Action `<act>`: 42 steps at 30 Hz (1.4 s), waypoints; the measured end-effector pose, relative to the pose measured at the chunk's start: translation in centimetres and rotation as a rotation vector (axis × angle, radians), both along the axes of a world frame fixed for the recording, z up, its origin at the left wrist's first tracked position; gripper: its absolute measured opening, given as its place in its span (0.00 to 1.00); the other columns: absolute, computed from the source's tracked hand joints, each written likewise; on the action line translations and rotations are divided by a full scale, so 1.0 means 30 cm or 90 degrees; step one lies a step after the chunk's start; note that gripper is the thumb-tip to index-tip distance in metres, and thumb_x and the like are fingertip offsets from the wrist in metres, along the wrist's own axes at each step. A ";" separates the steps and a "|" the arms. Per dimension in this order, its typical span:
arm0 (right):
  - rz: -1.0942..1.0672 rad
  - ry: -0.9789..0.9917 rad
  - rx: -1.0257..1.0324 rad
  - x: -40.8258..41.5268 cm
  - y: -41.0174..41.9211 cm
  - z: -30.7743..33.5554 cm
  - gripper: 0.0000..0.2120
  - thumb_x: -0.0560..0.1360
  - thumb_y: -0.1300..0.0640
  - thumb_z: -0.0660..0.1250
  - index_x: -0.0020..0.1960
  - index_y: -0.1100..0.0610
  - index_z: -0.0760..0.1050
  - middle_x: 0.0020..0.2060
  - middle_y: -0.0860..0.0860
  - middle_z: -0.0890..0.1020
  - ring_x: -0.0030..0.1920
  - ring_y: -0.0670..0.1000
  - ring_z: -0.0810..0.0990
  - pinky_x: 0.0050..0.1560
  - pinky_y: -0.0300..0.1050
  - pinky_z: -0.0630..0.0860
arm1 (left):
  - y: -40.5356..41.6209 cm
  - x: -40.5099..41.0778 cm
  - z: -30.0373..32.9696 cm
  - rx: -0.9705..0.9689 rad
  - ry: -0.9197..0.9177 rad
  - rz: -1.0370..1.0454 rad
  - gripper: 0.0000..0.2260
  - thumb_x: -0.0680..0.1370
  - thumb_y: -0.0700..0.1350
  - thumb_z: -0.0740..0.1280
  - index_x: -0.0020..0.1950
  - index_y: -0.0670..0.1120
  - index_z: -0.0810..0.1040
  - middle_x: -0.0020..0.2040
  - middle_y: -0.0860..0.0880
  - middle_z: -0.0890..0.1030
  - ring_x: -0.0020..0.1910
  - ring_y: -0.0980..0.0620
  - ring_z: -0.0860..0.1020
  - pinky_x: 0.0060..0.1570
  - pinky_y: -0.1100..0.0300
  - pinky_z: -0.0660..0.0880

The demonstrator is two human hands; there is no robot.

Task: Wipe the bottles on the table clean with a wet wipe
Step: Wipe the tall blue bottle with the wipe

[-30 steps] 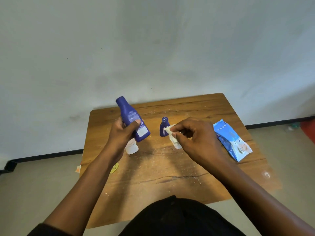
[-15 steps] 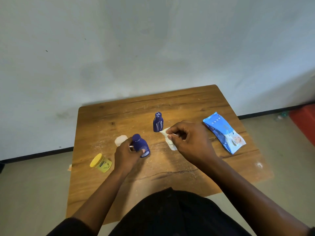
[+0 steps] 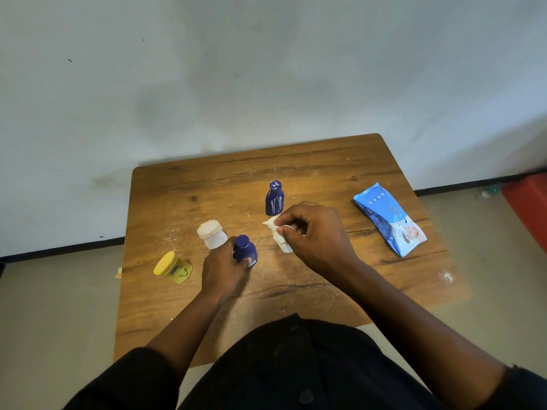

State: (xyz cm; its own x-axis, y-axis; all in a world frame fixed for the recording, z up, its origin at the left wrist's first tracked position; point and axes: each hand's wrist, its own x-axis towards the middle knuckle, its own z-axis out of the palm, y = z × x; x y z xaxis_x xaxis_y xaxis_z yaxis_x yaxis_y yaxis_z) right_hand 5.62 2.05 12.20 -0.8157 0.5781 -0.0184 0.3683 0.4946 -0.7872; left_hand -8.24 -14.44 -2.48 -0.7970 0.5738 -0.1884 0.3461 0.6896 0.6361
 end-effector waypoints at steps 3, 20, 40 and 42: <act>-0.003 0.001 -0.002 0.000 -0.001 -0.009 0.06 0.77 0.60 0.75 0.54 0.54 0.87 0.47 0.46 0.85 0.44 0.42 0.80 0.44 0.32 0.74 | -0.003 0.009 -0.008 -0.009 -0.006 0.003 0.22 0.74 0.45 0.79 0.65 0.50 0.78 0.58 0.50 0.84 0.57 0.47 0.81 0.54 0.55 0.75; -0.015 0.002 -0.018 0.016 0.010 -0.024 0.07 0.77 0.60 0.75 0.54 0.54 0.87 0.48 0.46 0.86 0.44 0.42 0.80 0.43 0.33 0.73 | -0.094 -0.009 0.036 -0.129 -0.126 -0.029 0.34 0.70 0.40 0.79 0.75 0.47 0.74 0.65 0.48 0.83 0.61 0.48 0.82 0.62 0.50 0.80; -0.068 0.040 0.004 0.097 0.105 0.009 0.05 0.78 0.60 0.73 0.53 0.54 0.86 0.45 0.44 0.86 0.45 0.43 0.82 0.48 0.44 0.81 | 0.477 -0.186 0.216 -0.123 0.165 -0.248 0.30 0.74 0.52 0.76 0.73 0.48 0.72 0.71 0.44 0.77 0.66 0.42 0.76 0.61 0.48 0.75; -0.086 0.049 -0.003 0.116 0.118 0.017 0.04 0.78 0.60 0.73 0.52 0.54 0.86 0.44 0.44 0.86 0.45 0.44 0.82 0.47 0.43 0.81 | 0.501 -0.208 0.182 -0.133 0.158 -0.255 0.29 0.73 0.51 0.76 0.73 0.48 0.73 0.69 0.44 0.78 0.65 0.42 0.77 0.60 0.48 0.75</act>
State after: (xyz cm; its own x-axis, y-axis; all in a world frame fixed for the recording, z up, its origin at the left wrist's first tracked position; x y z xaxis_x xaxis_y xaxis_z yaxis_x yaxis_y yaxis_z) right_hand 9.10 5.59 12.71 -0.7294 0.6830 0.0377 0.3704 0.4408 -0.8176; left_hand -14.48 0.58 2.98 -0.5575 0.8137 -0.1647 0.7324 0.5755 0.3638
